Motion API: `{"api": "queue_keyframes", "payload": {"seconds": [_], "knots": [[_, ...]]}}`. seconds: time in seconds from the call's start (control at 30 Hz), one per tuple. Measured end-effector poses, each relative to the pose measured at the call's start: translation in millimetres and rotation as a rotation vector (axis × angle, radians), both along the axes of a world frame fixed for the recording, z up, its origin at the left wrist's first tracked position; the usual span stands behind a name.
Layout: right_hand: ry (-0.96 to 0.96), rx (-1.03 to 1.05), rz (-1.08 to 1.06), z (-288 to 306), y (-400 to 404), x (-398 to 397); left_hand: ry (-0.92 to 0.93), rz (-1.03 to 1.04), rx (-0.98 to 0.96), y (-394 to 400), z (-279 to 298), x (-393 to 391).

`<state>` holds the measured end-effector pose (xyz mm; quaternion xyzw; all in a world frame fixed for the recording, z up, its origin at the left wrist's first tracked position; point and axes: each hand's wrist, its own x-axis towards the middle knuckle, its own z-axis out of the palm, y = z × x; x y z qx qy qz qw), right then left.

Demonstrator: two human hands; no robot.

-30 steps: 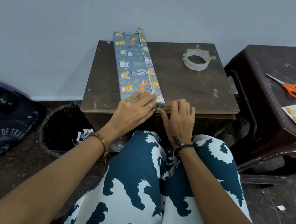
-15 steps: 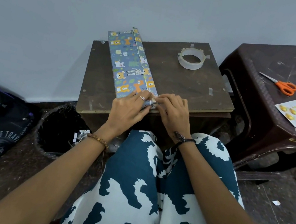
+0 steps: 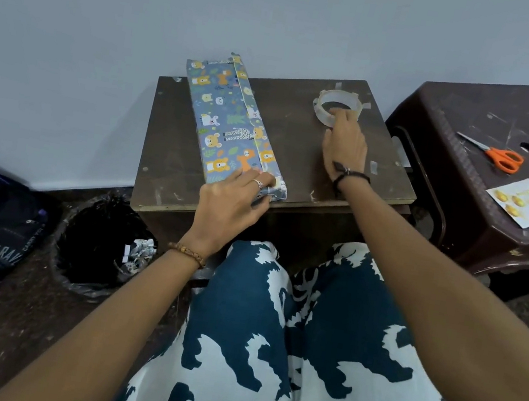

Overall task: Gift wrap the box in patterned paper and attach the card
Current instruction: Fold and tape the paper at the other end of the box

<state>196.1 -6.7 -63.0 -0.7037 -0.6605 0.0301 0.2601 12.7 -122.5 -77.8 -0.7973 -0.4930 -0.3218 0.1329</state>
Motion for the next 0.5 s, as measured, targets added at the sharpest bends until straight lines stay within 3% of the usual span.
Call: {"api": "queue_keyframes", "payload": {"seconds": [0.2, 0.5], "knots": [[-0.039, -0.179, 0.050, 4, 33, 1, 0.004, 0.009, 0.015, 1, -5, 0], [-0.055, -0.016, 0.017, -15, -43, -1, -0.034, 0.000, -0.001, 0, -4, 0]]}}
